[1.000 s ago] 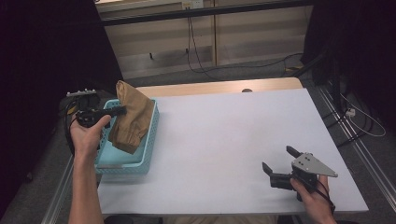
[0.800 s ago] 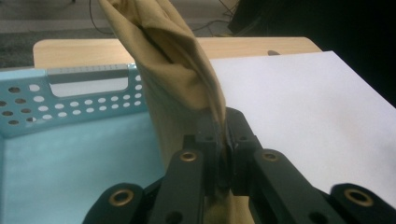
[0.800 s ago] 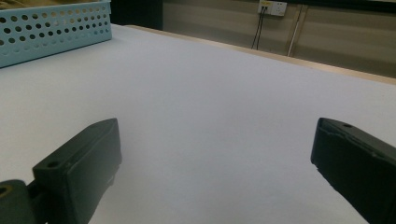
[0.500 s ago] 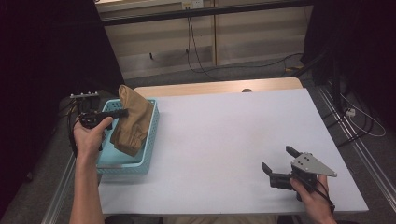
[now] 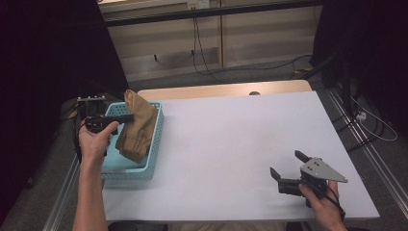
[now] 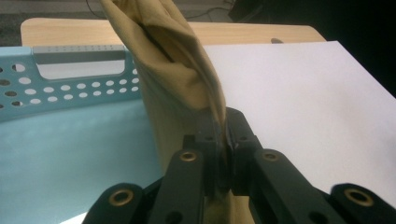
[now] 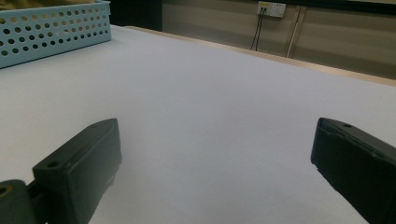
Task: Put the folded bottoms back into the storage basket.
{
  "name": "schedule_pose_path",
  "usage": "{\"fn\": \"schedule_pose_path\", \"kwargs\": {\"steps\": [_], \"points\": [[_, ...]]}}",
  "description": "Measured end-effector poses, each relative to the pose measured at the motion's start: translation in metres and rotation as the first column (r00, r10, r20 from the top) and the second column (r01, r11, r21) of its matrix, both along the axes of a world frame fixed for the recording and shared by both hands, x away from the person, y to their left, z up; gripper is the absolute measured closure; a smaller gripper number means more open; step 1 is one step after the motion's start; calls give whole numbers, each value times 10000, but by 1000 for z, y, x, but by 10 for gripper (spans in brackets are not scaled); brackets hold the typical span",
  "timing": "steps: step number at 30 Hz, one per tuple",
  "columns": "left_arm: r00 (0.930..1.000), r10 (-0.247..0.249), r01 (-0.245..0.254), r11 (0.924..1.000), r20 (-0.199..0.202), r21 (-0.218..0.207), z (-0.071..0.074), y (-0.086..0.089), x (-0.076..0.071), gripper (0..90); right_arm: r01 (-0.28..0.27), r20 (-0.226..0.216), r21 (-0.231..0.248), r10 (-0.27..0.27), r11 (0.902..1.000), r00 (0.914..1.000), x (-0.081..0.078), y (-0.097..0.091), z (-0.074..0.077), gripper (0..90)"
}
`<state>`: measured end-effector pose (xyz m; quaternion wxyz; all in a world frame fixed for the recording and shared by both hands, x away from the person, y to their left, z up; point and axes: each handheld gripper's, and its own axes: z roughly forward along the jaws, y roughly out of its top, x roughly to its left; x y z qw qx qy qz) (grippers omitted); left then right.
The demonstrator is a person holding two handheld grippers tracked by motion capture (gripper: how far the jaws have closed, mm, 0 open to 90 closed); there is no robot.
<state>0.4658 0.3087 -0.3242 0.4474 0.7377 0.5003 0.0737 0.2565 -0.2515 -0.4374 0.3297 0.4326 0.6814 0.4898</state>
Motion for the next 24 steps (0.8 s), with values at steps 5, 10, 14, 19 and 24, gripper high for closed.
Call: {"fn": "schedule_pose_path", "kwargs": {"steps": [5, 10, 14, 19, 24], "points": [[9999, 11, -12, 10000, -108, -97, -4, 4, 2, 859, 3, 1, -6, -3, 10000, 10000, 0, 0, 0, 15], [9997, 112, -112, 9999, -210, 9, -7, 7, 3, 858, -2, 2, -12, 2, 10000, 10000, 0, 0, 0, 16], [9997, 123, -120, 9998, -207, 127, -8, 9, 4, 857, -16, -19, -15, 16, 10000, 10000, 0, 0, 0, 15], [9997, 134, -129, 9997, -220, 225, -9, 11, 4, 856, -33, -8, -15, 33, 10000, 10000, 0, 0, 0, 16], [9996, 161, -154, 9994, -223, 323, -10, 14, 4, 855, -30, -7, -29, 30, 10000, 10000, 0, 1, 0, 15]]}}
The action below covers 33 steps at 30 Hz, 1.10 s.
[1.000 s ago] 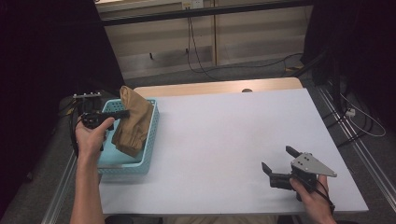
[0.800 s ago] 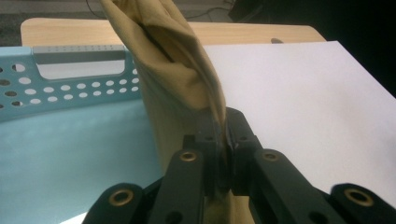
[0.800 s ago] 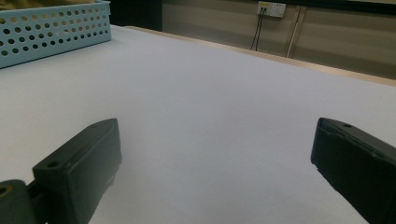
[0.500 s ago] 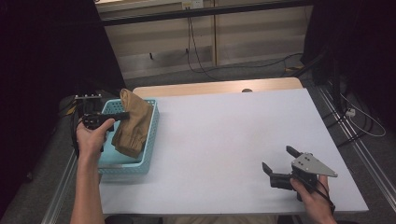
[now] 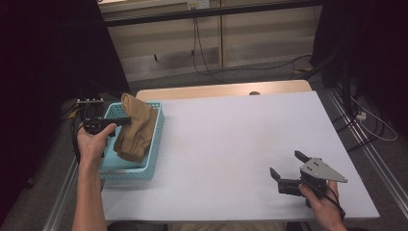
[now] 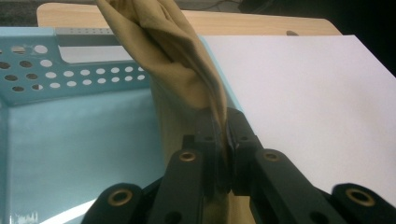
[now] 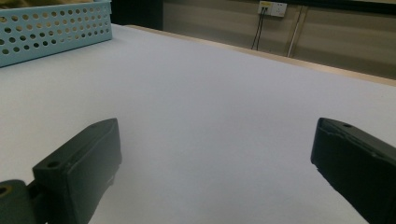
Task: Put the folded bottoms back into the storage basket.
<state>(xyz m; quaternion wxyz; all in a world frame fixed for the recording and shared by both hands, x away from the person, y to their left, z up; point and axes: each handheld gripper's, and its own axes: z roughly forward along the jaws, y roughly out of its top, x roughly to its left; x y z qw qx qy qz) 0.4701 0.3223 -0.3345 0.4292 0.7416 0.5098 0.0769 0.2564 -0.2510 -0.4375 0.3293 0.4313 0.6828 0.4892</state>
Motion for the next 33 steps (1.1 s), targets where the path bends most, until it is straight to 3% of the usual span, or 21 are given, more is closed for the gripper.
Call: {"fn": "schedule_pose_path", "kwargs": {"steps": [12, 16, 33], "points": [[9998, 217, -217, 9998, -46, -24, -7, 9, 2, 854, 3, -13, 7, -3, 10000, 10000, 0, 0, 0, 15], [9993, 351, -345, 9982, -110, 487, -7, 10, 1, 854, -10, -20, 2, 10, 10000, 10000, 0, 0, 0, 15], [9985, 537, -526, 9956, -115, 772, -11, 15, 2, 854, -7, -24, 8, 7, 10000, 10000, 0, 0, 0, 15]]}}
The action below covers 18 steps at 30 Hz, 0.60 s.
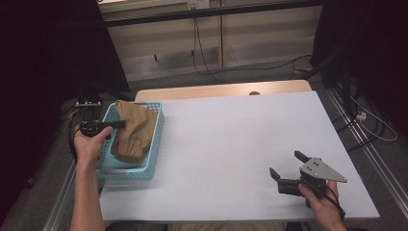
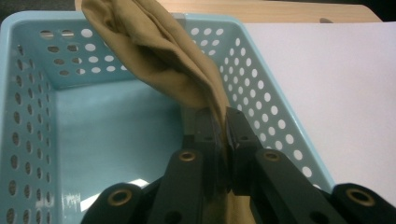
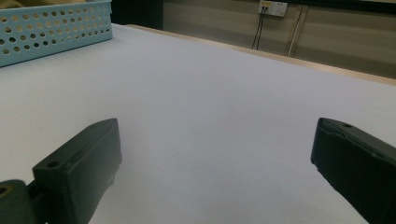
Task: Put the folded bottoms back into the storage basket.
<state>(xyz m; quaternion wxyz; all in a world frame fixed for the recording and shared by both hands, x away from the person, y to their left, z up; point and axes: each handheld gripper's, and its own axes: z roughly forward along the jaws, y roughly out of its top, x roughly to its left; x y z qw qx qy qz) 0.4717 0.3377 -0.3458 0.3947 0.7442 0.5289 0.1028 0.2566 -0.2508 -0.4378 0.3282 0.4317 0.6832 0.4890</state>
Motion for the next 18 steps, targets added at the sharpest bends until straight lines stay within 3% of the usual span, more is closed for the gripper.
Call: {"fn": "schedule_pose_path", "kwargs": {"steps": [18], "points": [[9995, 305, -303, 9991, -66, 297, -10, 9, 3, 848, 1, 1, 4, -1, 10000, 10000, 0, 0, 0, 15]]}}
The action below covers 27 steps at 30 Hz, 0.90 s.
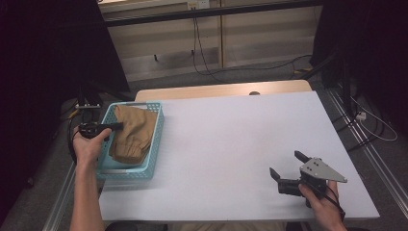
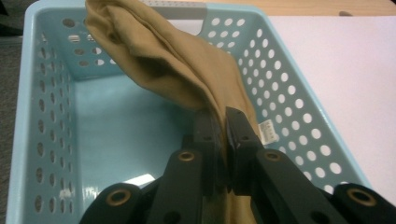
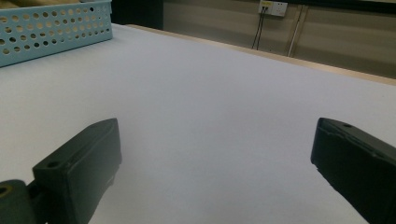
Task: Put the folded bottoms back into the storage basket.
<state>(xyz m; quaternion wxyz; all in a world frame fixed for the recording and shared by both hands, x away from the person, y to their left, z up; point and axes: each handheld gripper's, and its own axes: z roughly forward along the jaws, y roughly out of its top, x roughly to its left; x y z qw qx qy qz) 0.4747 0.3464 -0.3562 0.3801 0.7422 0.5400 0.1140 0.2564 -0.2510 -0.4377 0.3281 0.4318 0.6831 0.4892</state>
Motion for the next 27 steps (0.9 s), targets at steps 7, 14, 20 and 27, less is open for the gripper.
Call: {"fn": "schedule_pose_path", "kwargs": {"steps": [7, 14, 20, 27], "points": [[9999, 106, -104, 9998, -121, 178, -4, 3, 1, 845, -8, -12, 7, 8, 10000, 10000, 0, 0, 0, 15], [9996, 255, -250, 9989, -122, 386, -7, 4, 2, 844, -4, -18, 10, 4, 10000, 10000, 0, 0, 0, 15], [9995, 288, -279, 9973, -113, 679, -9, 3, 2, 844, -6, -6, 12, 6, 10000, 10000, 0, 0, 0, 15], [9990, 402, -389, 9966, -168, 725, -12, 5, 4, 844, -12, -16, 7, 12, 10000, 10000, 0, 0, 0, 15]]}}
